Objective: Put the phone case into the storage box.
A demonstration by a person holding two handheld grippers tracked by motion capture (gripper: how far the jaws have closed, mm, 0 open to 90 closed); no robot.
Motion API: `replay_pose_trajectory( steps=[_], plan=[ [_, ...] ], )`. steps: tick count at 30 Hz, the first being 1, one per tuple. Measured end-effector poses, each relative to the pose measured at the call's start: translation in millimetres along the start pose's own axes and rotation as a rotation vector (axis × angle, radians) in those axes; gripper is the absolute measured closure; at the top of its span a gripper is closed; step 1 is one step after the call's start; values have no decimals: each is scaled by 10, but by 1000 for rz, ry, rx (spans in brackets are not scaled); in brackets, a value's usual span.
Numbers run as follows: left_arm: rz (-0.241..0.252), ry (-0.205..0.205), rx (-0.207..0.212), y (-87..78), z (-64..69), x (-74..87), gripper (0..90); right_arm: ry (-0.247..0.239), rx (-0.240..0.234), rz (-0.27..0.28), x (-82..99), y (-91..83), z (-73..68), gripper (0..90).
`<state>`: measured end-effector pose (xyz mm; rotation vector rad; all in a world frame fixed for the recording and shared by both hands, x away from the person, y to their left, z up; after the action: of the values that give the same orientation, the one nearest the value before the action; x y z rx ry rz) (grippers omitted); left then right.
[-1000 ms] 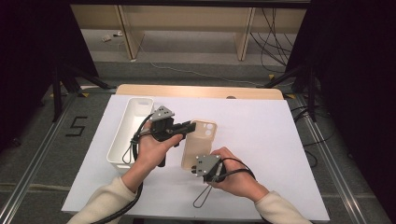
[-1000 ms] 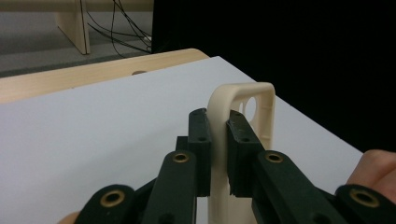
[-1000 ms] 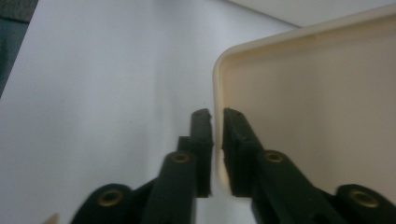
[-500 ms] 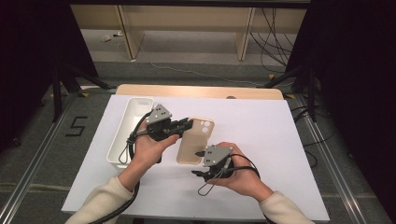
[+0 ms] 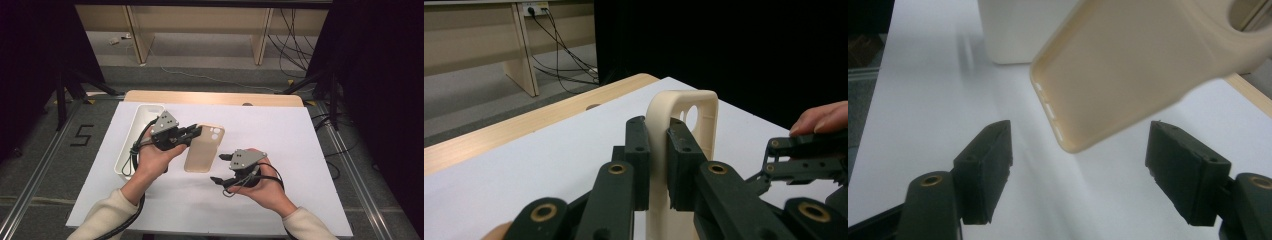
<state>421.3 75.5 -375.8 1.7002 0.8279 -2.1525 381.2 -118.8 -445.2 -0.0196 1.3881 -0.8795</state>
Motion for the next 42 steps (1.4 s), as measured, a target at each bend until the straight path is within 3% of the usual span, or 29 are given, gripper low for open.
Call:
replay_pose_trajectory(
  steps=[25, 42],
  plan=[
    [36, 40, -22, -163, -81, -37, 815, 134, 58, 46, 176, -197, 195, 246],
    [31, 54, -23, -239, -125, -46, 816, 175, 93, 49, 284, -337, 270, 238]
  ],
)
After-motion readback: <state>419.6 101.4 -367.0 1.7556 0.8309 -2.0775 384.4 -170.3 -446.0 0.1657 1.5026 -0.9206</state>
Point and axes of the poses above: each handheld gripper's, and its own axes: y roughly forward along the jaws, x roughly out of its underside, z roughly to its right, the point moved 4 cm from there along y, roughly forward along the jaws, and after that the axes turned 8 degrees about x, right-handed, at the moved point
